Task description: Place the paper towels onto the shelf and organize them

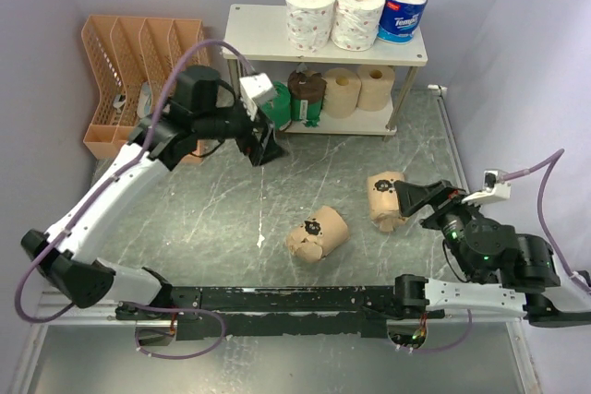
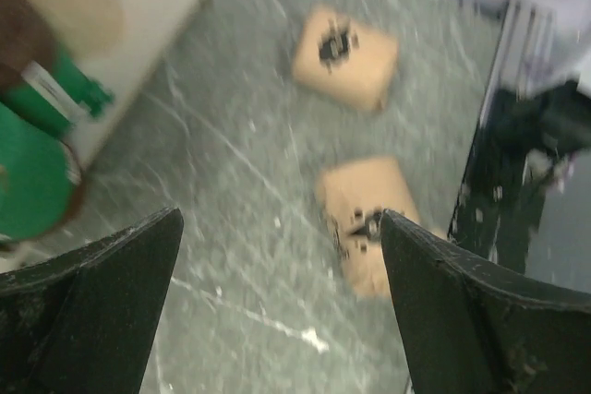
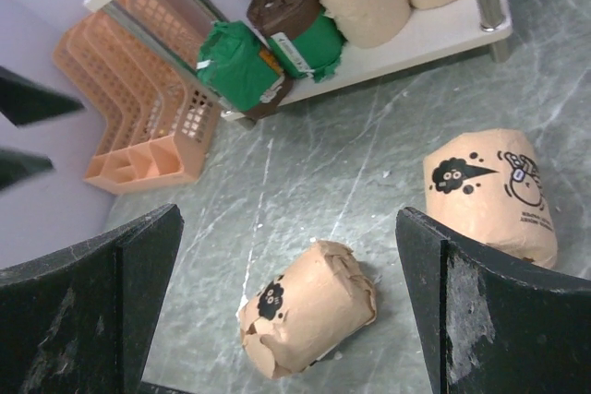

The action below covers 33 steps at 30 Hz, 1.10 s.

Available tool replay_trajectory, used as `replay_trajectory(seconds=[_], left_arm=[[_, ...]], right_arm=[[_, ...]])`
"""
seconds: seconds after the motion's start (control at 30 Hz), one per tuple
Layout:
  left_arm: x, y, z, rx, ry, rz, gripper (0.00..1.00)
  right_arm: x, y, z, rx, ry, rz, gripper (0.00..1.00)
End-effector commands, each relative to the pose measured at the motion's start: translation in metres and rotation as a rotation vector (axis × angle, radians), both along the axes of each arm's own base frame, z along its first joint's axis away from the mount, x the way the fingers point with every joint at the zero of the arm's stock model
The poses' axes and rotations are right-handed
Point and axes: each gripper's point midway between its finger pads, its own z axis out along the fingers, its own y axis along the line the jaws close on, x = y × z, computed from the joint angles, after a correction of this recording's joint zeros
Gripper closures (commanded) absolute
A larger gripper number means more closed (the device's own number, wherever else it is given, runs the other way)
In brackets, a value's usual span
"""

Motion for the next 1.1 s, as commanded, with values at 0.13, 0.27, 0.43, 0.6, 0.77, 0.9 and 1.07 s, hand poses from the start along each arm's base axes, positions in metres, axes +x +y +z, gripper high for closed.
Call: replay_trajectory(seconds=[0.13,0.27,0.43,0.6,0.77,0.9,1.07], left_arm=[[-0.046,-0.019,-0.107,0.228,0.070,-0.376,0.02],[-0.047,-0.044,-0.134,0.289,0.145,-0.607,0.02],[-0.046,-0.086,-0.134,0.284,0.166,-0.861,0.01],[-0.051,-0.116,-0.166,0.325,0.065,-0.940,0.01],[-0.082,-0.132,-0.194,0.343,0.020,-1.079,0.02],[-0.099,-0.147,-0.210,0.332,0.059,-1.146,0.02],[-0.109,-0.167,-0.229,0.341,0.067,-1.170,0.02]], right_arm=[[0.009,-0.001,-0.017,-0.116,0.054,-0.186,0.00],[0.010,-0.001,-0.015,-0.092,0.045,-0.198,0.00],[0.010,0.007,-0.019,-0.054,0.044,-0.162,0.00],[0.007,0.016,-0.016,-0.081,0.055,-0.109,0.00],[0.006,0.016,-0.021,-0.103,0.082,-0.111,0.00],[0.005,0.016,-0.029,-0.102,0.092,-0.110,0.00],[0.002,0.018,-0.036,-0.036,0.096,-0.069,0.00]])
